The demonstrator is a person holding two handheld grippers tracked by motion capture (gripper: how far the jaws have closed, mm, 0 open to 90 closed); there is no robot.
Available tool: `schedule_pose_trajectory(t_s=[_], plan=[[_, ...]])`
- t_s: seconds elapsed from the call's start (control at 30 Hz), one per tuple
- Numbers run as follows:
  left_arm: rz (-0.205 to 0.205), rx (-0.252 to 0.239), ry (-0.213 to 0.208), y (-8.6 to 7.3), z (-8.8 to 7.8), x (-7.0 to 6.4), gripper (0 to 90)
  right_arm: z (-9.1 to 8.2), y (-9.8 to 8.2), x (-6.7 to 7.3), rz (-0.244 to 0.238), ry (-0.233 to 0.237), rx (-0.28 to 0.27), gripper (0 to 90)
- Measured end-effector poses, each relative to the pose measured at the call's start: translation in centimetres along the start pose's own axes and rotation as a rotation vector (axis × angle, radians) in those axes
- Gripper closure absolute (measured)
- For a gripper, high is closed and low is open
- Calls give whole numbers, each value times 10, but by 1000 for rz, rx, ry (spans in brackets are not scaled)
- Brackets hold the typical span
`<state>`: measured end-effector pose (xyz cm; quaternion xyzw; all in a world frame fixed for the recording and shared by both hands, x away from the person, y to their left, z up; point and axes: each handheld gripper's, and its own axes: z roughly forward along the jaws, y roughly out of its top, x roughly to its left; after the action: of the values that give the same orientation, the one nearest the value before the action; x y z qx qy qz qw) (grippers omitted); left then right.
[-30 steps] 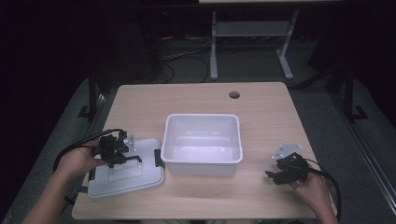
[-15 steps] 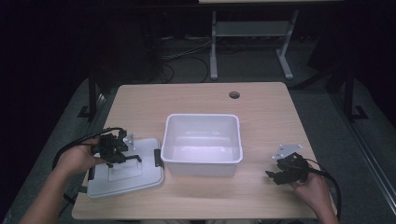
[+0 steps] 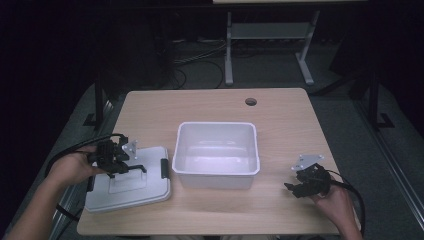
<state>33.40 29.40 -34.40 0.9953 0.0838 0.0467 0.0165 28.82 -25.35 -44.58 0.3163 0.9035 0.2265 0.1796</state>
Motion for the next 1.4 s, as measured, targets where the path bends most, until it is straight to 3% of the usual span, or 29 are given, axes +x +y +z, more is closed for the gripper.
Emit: schedule_pose_trajectory(t_s=[0.47, 0.87, 1.4], plan=[[44, -2, 25, -7, -39, -13, 849, 0, -1, 0, -2, 5, -3, 275], [71, -4, 20, -7, -60, -16, 849, 2, -1, 0, 2, 14, 1, 275], [72, -37, 17, -2, -92, -15, 849, 1, -1, 1, 4, 19, -5, 272]])
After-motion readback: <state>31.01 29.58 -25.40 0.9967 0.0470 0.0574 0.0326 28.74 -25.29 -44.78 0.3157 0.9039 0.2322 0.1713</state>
